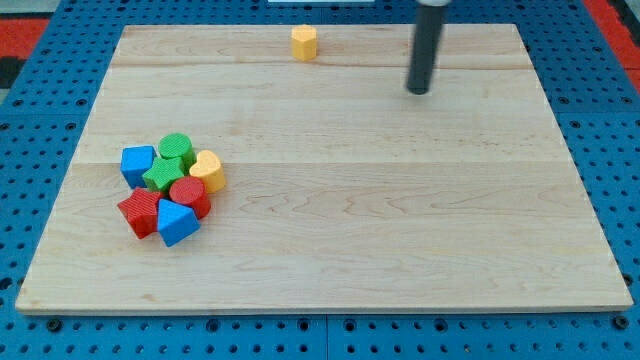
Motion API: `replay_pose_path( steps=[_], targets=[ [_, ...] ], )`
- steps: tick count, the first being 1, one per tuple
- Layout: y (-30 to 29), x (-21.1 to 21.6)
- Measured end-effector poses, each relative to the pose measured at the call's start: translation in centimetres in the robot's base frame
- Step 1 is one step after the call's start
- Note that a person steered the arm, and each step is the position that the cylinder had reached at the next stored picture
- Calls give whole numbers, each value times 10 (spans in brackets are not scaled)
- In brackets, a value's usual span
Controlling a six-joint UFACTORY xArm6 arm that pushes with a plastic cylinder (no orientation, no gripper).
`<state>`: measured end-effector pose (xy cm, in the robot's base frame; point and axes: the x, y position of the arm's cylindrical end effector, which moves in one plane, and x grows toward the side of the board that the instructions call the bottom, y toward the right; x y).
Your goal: Slide the yellow hexagon towards left and down a bit
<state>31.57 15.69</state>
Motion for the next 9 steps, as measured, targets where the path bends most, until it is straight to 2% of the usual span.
replay_pose_path(
  steps=[1, 2, 4, 5, 6, 7, 8, 9],
  targets=[
    [37, -25],
    [12, -49],
    [-92, -89],
    [-112, -123],
    [-146, -114],
    [-164, -78],
    [-186, -71],
    [-190, -88]
  ],
)
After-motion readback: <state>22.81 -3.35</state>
